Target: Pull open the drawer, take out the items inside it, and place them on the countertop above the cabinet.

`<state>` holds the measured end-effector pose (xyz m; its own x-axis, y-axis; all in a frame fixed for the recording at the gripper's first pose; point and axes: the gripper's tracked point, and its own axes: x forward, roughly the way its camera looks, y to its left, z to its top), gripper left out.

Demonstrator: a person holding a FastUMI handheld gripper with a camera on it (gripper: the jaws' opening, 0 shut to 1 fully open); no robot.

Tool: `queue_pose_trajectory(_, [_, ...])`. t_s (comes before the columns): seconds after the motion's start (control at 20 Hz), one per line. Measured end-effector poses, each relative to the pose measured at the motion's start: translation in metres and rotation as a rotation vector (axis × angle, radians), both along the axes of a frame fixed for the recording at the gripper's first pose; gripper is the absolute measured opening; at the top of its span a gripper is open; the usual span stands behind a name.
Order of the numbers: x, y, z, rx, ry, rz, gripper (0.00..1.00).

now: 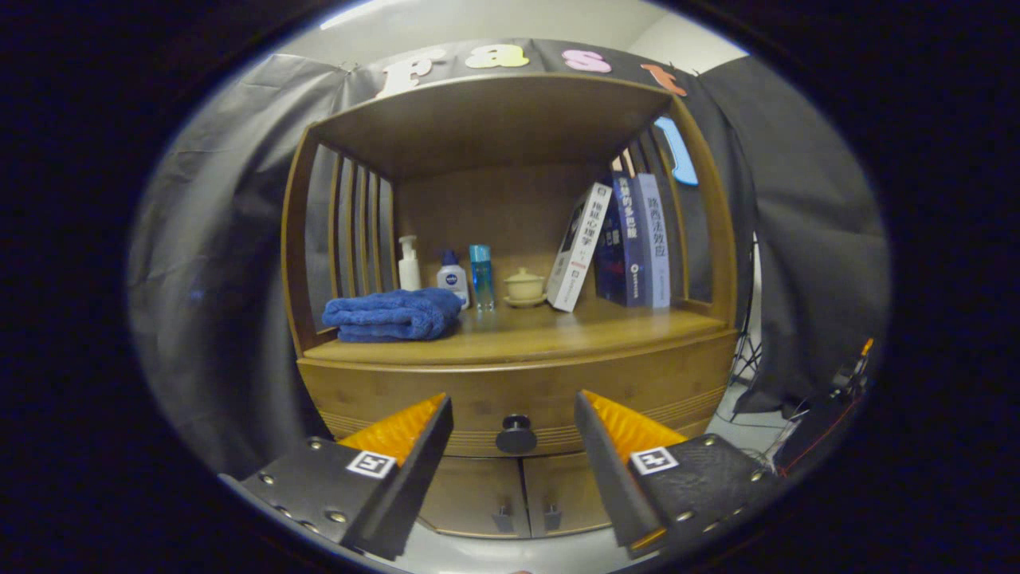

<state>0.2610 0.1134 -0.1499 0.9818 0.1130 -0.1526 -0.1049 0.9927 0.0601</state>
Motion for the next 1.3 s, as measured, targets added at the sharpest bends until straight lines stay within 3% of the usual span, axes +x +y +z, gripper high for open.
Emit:
queue_pose_trajectory(0.1, [0.020, 0.002, -0.023, -0.006, 0.042, 0.000, 0.80])
queue_pose_trajectory(0.25, [0.038, 0.003, -0.059, -0.060, 0.118, -0.009, 0.74])
queue_pose_trajectory(0.45, [0.044, -0.001, -0.067, -0.063, 0.110, -0.030, 0.45])
queue_pose_trajectory(0.7, [0.042, 0.000, -0.067, -0.101, 0.100, -0.048, 0.37])
queue_pose_trajectory(0.9, [0.033, 0.001, -0.066, -0.095, 0.105, -0.045, 0.38])
queue_pose_trajectory(1.3, [-0.029, -0.008, -0.063, -0.064, 0.111, -0.042, 0.37])
